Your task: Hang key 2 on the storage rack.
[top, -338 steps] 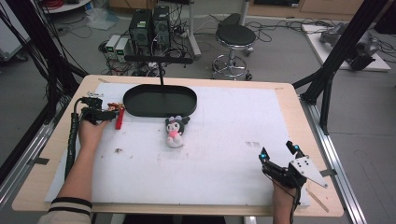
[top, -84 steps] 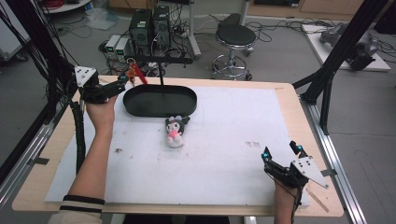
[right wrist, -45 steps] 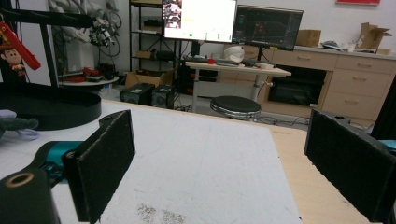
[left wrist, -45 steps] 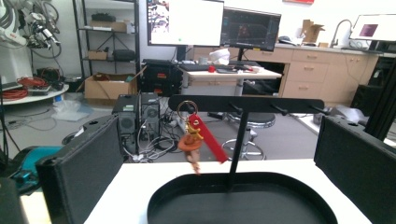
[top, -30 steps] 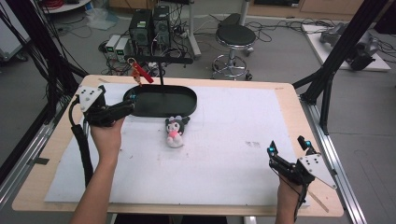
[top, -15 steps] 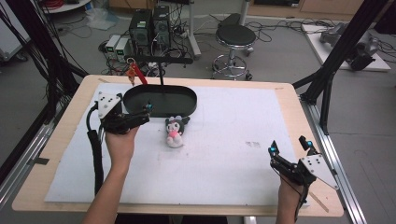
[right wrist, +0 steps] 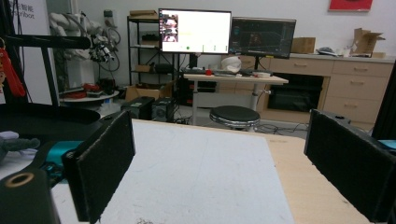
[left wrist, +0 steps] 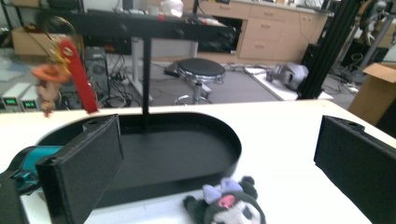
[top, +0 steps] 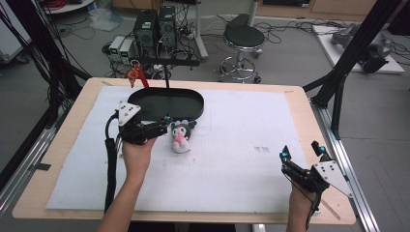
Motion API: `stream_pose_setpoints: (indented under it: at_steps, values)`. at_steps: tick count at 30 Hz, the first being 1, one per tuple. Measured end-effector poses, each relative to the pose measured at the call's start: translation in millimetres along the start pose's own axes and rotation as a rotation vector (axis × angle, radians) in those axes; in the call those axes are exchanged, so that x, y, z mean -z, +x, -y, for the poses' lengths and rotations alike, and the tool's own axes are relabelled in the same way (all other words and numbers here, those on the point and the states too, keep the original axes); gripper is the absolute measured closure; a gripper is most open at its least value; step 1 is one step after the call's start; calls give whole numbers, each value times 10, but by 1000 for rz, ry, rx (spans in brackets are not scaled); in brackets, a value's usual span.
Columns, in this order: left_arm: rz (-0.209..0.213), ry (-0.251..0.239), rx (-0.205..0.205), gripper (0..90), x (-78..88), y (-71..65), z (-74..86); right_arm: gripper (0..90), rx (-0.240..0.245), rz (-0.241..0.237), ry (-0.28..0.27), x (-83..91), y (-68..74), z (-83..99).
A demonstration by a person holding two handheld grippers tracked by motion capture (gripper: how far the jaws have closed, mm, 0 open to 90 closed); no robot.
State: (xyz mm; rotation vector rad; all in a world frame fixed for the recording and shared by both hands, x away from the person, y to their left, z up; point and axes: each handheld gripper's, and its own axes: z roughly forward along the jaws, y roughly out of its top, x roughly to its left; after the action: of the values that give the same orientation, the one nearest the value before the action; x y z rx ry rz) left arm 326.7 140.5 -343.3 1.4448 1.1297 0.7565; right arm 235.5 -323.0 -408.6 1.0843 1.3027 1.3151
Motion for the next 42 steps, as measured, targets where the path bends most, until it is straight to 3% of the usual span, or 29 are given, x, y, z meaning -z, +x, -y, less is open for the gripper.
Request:
stream_pose_setpoints:
  at_steps: [3, 9, 27, 42]
  values:
    - [10, 18, 13, 17, -46, -50, 43, 79, -1, 0, -2, 4, 1, -6]
    - [15, 80, -1, 17, -175, -123, 123, 79, -5, 2, -13, 16, -16, -16]
    - [53, 270, 30, 17, -522, -213, 347, 79, -28, 4, -26, 39, -41, -25]
    - [13, 393, 21, 17, -731, -207, 526, 79, -42, 7, -33, 55, -55, -34]
